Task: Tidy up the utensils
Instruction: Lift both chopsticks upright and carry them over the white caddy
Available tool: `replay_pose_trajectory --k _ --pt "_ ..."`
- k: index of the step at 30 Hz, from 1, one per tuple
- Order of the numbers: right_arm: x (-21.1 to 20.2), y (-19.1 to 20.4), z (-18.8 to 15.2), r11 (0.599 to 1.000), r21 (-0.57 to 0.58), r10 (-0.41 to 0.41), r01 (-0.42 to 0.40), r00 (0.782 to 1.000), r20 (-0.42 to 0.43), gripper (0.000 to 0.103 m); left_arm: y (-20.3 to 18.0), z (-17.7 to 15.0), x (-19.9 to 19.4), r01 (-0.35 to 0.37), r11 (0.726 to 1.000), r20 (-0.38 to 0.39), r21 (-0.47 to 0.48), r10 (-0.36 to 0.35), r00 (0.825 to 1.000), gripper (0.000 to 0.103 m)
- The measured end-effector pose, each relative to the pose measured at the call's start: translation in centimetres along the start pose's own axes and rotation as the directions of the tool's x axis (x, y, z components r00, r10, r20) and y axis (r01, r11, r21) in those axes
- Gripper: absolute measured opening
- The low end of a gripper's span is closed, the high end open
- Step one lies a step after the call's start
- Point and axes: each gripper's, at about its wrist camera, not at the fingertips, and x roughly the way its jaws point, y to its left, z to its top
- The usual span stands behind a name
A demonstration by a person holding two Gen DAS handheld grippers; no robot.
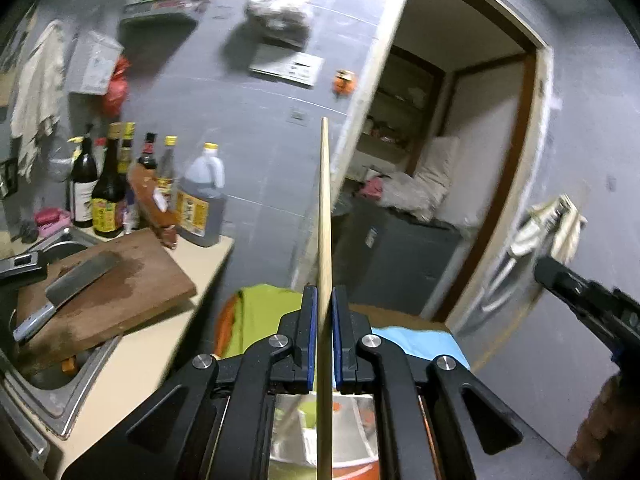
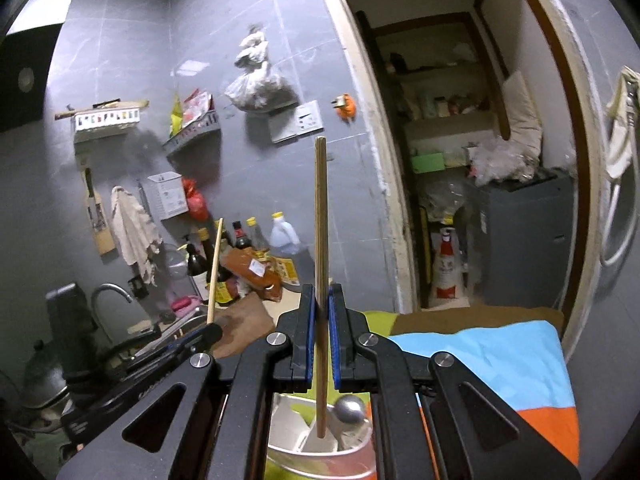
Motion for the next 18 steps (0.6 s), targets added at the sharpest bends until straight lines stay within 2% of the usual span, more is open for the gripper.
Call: replay_pose_trajectory --k 5,10,18 --pt "2.0 1.1 -0.6 0.999 -0.04 -0.021 0.019 0.999 -0.041 0.005 3.0 0.4 1.1 -0.018 0.998 0.018 -0.065 0.019 1.0 0.005" --pt "4.0 1.3 -2.5 0.998 -0.049 -0.052 0.047 0.993 -0.109 0.005 4.2 -0.2 2.4 -0.017 0.995 0.01 -0.093 0.018 1.0 0.005" --pt "5.4 0.5 -5.4 0.997 -0.03 -0.076 0.072 0.98 -0.182 0.005 4.1 -2.0 3.7 -0.026 0.997 0.01 -0.074 0.026 1.0 0.005"
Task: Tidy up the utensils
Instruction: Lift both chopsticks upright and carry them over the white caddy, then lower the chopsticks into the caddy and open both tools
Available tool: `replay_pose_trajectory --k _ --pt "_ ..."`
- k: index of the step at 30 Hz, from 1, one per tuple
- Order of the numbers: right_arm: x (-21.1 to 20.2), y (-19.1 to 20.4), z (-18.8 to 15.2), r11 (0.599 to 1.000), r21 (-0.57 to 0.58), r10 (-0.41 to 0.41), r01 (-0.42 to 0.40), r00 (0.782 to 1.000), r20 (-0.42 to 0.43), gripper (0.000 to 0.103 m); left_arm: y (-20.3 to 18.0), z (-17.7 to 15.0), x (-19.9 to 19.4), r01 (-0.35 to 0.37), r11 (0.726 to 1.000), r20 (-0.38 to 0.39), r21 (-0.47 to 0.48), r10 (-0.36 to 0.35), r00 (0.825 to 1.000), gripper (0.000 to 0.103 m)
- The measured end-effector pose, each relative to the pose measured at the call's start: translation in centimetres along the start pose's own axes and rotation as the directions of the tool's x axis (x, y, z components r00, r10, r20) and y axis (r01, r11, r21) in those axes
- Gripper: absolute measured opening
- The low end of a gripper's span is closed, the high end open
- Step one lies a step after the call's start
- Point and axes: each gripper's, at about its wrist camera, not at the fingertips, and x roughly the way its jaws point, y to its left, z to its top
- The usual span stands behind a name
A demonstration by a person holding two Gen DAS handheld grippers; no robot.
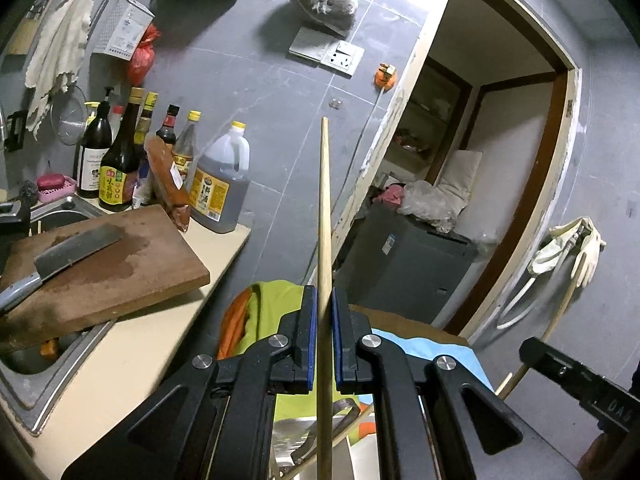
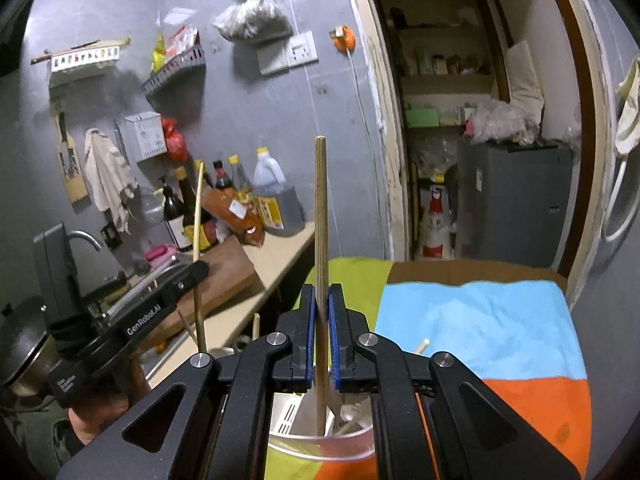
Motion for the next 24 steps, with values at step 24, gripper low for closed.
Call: replay_pose_trajectory --k 24 --pt "1.2 -0.7 -2.1 1.0 0.012 -0.013 0.014 0.998 -0.063 0.006 -2.2 -4.7 -1.1 -0.047 0.99 -0.047 0.133 0.054 0.997 0.005"
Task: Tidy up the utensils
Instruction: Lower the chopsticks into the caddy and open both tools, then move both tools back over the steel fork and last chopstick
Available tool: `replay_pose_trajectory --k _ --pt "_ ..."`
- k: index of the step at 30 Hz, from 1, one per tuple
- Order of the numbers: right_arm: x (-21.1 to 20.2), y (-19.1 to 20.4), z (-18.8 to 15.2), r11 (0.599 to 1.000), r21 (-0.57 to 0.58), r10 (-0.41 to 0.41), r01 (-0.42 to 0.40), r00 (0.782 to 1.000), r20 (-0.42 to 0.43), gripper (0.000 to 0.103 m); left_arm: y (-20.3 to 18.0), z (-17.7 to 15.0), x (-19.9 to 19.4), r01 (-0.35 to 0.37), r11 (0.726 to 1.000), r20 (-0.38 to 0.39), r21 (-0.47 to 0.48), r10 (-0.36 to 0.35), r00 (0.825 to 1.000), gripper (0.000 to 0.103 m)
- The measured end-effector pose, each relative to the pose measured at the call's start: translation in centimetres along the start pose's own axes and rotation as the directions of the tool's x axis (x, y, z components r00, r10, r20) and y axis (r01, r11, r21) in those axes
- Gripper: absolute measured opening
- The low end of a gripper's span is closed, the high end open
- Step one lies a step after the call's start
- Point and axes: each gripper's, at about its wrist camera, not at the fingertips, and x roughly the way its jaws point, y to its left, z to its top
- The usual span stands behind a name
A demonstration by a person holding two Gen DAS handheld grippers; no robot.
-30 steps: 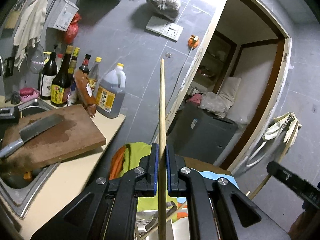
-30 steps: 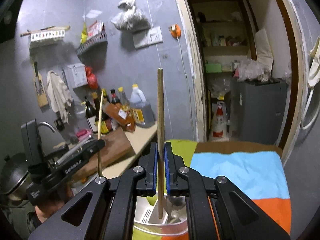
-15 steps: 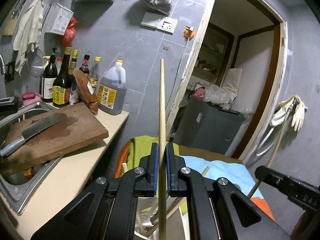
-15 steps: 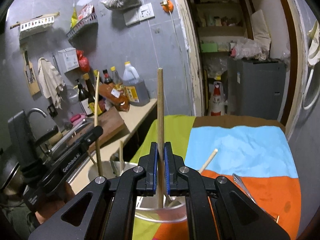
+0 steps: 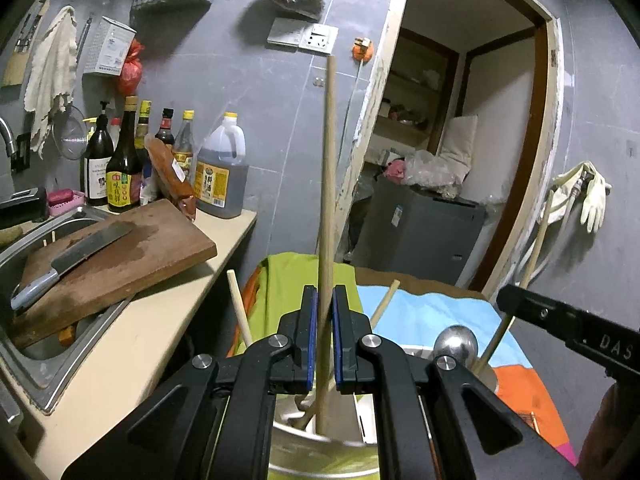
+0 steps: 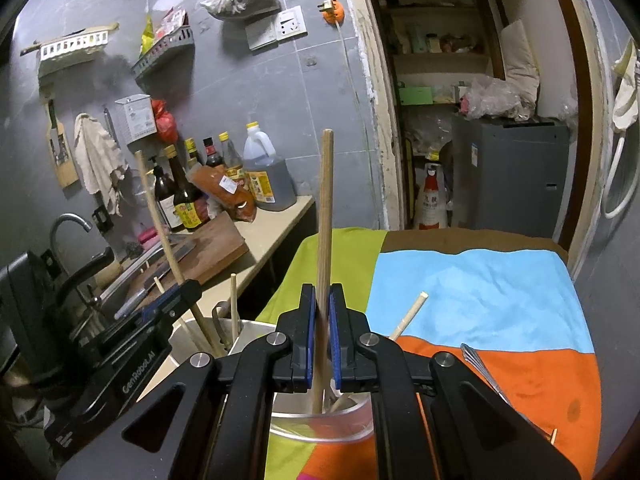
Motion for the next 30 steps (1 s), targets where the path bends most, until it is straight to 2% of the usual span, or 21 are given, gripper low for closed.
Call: replay_pose_trajectory --k 12,18,21,22,23,27,30 --pt "-0.5 -0.2 0.0 1.0 0.002 -0.008 0.008 1.0 -0.001 0.006 -0.1 0.0 -0.7 0.015 1.0 -0.07 0.019 -0.014 0.997 0.007" --pt "-0.8 -0.3 0.0 1.0 0.0 -0.01 0.01 1.0 0.0 0.008 -0.4 0.2 -1.4 0.028 0.999 -0.079 0.019 -0.027 0.997 0.017" --pt "-1.2 -0.4 0.1 1.0 0.004 -0.011 0.011 1.0 0.007 0.014 -0.6 0.5 -1.9 0.032 0.999 -0.077 0.013 -0.031 0.997 0.024" --pt "-1.5 -0.5 0.1 1.0 0.004 -0.01 0.01 1.0 0.014 0.022 -0.7 0.7 -2.0 0.034 0.999 -0.074 0.01 -0.033 0.997 0.027" --pt "-1.8 -0.5 0.2 1.0 0.003 -0.009 0.009 1.0 0.024 0.025 -0.8 0.9 -2.2 0.036 0.999 -0.071 0.007 -0.035 0.997 0.029" --pt "-3.0 -0.7 0.6 1.0 -0.001 -0.01 0.01 0.998 0.063 0.029 -1.4 1.6 -2.8 0.04 0.999 -0.058 0.015 -0.039 0.998 0.037" --pt "-4.1 -0.9 0.8 1.0 0.004 -0.011 0.011 0.995 0.097 0.039 -1.9 2.0 -3.2 0.043 0.999 -0.051 0.02 -0.042 0.998 0.044"
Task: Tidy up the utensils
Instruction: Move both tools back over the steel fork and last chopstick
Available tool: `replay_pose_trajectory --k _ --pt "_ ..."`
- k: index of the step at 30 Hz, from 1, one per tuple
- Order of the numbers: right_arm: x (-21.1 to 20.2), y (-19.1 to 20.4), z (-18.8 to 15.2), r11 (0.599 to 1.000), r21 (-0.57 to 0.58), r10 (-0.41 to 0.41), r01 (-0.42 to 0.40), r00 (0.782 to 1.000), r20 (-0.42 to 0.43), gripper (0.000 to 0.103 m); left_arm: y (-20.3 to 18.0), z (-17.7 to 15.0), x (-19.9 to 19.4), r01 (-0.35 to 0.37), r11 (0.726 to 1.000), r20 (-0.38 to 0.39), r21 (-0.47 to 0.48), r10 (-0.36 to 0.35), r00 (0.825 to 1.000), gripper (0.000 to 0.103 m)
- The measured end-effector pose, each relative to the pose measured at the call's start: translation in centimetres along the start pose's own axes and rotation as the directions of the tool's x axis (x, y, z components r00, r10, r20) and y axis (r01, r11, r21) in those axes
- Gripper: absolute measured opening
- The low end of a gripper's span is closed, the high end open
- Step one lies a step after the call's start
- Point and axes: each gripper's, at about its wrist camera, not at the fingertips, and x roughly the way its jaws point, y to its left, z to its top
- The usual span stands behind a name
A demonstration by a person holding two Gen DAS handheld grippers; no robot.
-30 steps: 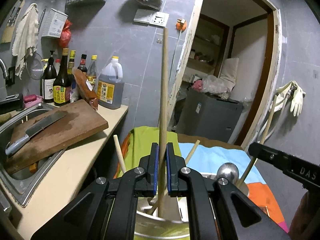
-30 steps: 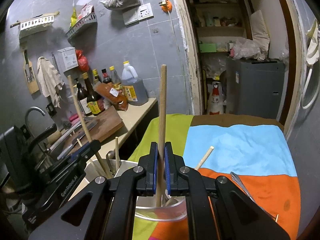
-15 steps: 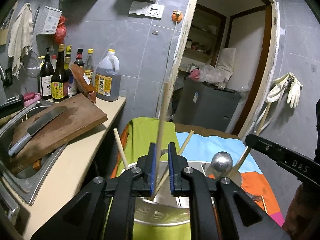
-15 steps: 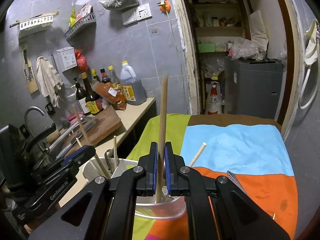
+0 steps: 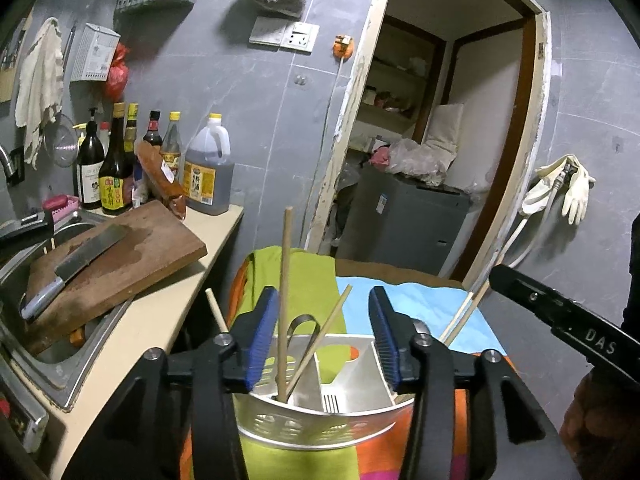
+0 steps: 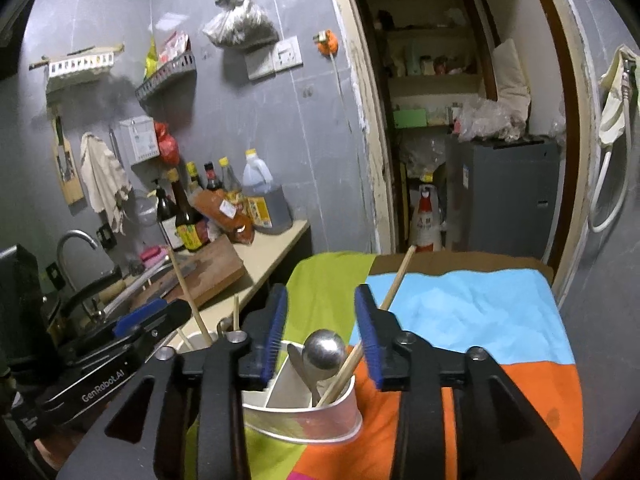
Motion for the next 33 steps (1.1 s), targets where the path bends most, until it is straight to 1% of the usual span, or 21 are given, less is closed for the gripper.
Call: replay_pose_trajectory --k 1,2,3,4,6,7,8,10,12,13,16,22,27,30,33 --pt "-0.4 -0.1 0.2 1.0 0.002 -0.001 0.001 1.0 0.014 0.044 -0.2 0.1 -0.1 0.001 1.0 0.002 0.0 -0.001 1.0 0.047" --pt "-0.6 -0.2 0.3 1.0 0.003 -0.003 0.003 1.0 0.023 0.051 -0.4 0.3 -0.3 0.003 1.0 0.006 -0.002 -0.003 1.0 0.051" --pt "-1.1 -0.4 0.5 1.0 0.004 -0.009 0.009 0.999 0.037 0.055 -0.6 0.5 -0.4 0.006 1.0 0.01 -0.003 -0.006 1.0 0.054" --pt "-1.5 -0.6 0.6 1.0 0.006 -0.014 0.014 0.998 0.053 0.058 -0.8 0.5 -0.5 0.007 1.0 0.015 -0.004 -0.007 1.0 0.059" --pt "-2.3 -0.9 0.8 0.999 0.008 -0.032 0.032 0.997 0.075 0.069 -1.3 0.8 -0.8 0.012 1.0 0.023 -0.005 -0.011 1.0 0.066" --pt "-2.6 -1.1 0.9 0.999 0.008 -0.045 0.044 0.995 0.085 0.077 -1.6 1.0 -0.9 0.013 1.0 0.027 -0.005 -0.013 1.0 0.073" --pt "-3.1 -1.3 1.0 0.998 0.009 -0.058 0.057 0.994 0.097 0.082 -1.9 1.1 -1.0 0.015 1.0 0.031 -0.005 -0.014 0.999 0.079" --pt "-4.1 -2.0 1.0 0.997 0.017 -0.083 0.082 0.989 0.125 0.087 -2.6 1.2 -1.3 0.015 1.0 0.044 -0.003 -0.015 0.999 0.083" --pt "-5.0 -2.7 1.0 0.993 0.026 -0.117 0.114 0.983 0.144 0.095 -3.4 1.4 -1.4 0.012 1.0 0.051 0.007 -0.012 0.999 0.087" --pt "-5.4 -3.1 1.0 0.991 0.031 -0.132 0.129 0.98 0.152 0.102 -3.7 1.4 -1.4 0.01 1.0 0.052 0.012 -0.01 0.999 0.09" --pt "-6.6 -4.4 0.7 0.983 0.045 -0.182 0.177 0.968 0.174 0.103 -4.9 1.5 -1.3 0.01 0.999 0.061 0.03 -0.012 0.998 0.092" --pt "-8.1 -7.2 -0.3 0.959 0.058 -0.284 0.278 0.946 0.158 0.103 -7.8 0.6 -1.0 0.024 0.997 0.062 0.078 -0.029 0.998 0.092" --pt "-9.1 -10.1 -2.5 0.933 0.055 -0.358 0.354 0.929 0.096 0.103 -10.2 -0.8 -0.8 0.047 0.993 0.047 0.109 -0.053 0.998 0.092" --pt "-9.4 -11.5 -4.0 0.922 0.043 -0.386 0.384 0.921 0.049 0.103 -11.7 -1.9 -0.5 0.054 0.991 0.036 0.125 -0.059 0.998 0.092" --pt "-9.4 -12.9 -5.4 0.917 0.032 -0.399 0.399 0.917 0.001 0.103 -13.1 -3.2 0.2 0.065 0.989 0.002 0.134 -0.066 0.998 0.092"
